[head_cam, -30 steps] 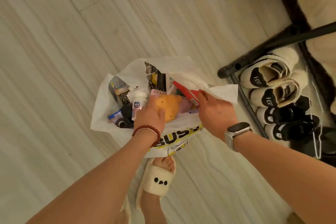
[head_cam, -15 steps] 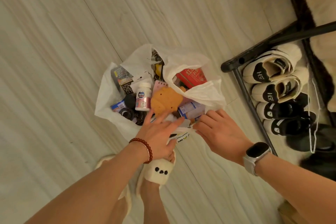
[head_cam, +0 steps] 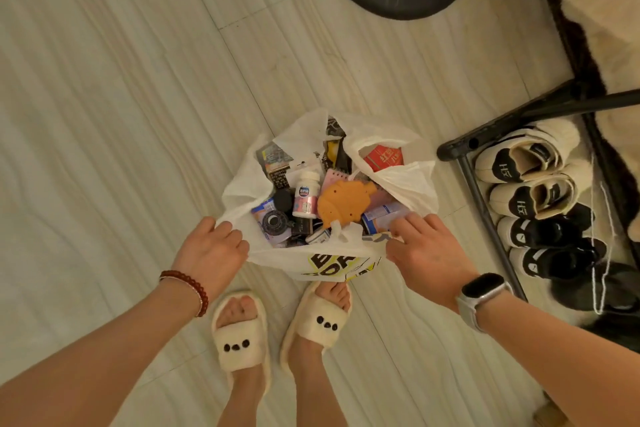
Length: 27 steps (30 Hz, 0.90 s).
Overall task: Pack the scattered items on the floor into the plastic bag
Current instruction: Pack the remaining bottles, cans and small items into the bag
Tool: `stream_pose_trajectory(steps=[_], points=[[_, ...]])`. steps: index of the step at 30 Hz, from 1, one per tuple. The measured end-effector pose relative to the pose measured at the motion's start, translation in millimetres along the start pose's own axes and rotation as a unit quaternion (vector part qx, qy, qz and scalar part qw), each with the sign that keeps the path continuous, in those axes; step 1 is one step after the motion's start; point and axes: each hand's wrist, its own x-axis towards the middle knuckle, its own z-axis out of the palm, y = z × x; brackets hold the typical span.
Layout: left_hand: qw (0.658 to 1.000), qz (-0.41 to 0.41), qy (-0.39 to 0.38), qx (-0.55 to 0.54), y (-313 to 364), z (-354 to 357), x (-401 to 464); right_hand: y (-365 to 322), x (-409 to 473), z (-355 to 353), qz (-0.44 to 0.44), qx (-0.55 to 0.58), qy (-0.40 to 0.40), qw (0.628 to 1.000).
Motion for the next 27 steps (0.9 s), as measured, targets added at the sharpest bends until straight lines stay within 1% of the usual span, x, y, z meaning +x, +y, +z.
stream_pose_trajectory(steps=[2,4,6,7,8,10,11,14,16,18,19,20,21,22,24,25,27], points=[[0.999,-0.016,0.01,0.027,-10,-1,-15,2,9,-9,-0.01,0.006,0.029,1.0],[0.999,-0.018,0.031,0.029,-16,-4,-27,7,21,-22,-0.012,0.006,0.063,0.998],[0.999,-0.024,0.042,0.019,-17,-9,-40,10,39,-35,0.025,-0.007,0.089,0.996],[0.999,-0.03,0.041,0.015,-16,-11,-45,10,49,-41,0.062,0.001,0.072,0.995],[0.998,-0.033,0.044,0.013,-15,-13,-50,10,59,-46,0.106,0.017,0.04,0.993],[0.998,-0.037,0.042,0.008,-14,-18,-55,11,76,-51,0.198,0.06,-0.041,0.977],[0.998,-0.04,0.041,0.008,-13,-22,-55,13,80,-51,0.232,0.063,-0.061,0.969],[0.998,-0.038,0.051,0.012,-15,-34,-51,20,83,-56,0.306,0.059,-0.059,0.948],[0.998,-0.024,0.066,-0.005,-14,-41,-49,27,82,-60,0.364,0.078,-0.057,0.926],[0.998,-0.014,0.066,-0.02,-9,-47,-50,34,80,-65,0.419,0.127,-0.097,0.894],[0.998,-0.012,0.062,-0.026,-6,-50,-53,36,79,-68,0.421,0.147,-0.126,0.886],[0.998,-0.013,0.058,-0.03,-3,-53,-56,37,78,-70,0.402,0.156,-0.152,0.889],[0.998,-0.015,0.05,-0.032,0,-56,-58,34,75,-75,0.373,0.166,-0.165,0.898],[0.998,-0.018,0.044,-0.031,2,-60,-60,27,72,-79,0.341,0.189,-0.157,0.908],[0.999,-0.025,0.036,-0.027,4,-69,-60,9,63,-88,0.286,0.262,-0.097,0.916],[0.999,-0.027,0.036,-0.025,3,-77,-58,0,56,-94,0.281,0.304,-0.068,0.908],[0.998,-0.029,0.045,-0.028,1,-99,-53,-7,42,-109,0.324,0.389,-0.015,0.862]])
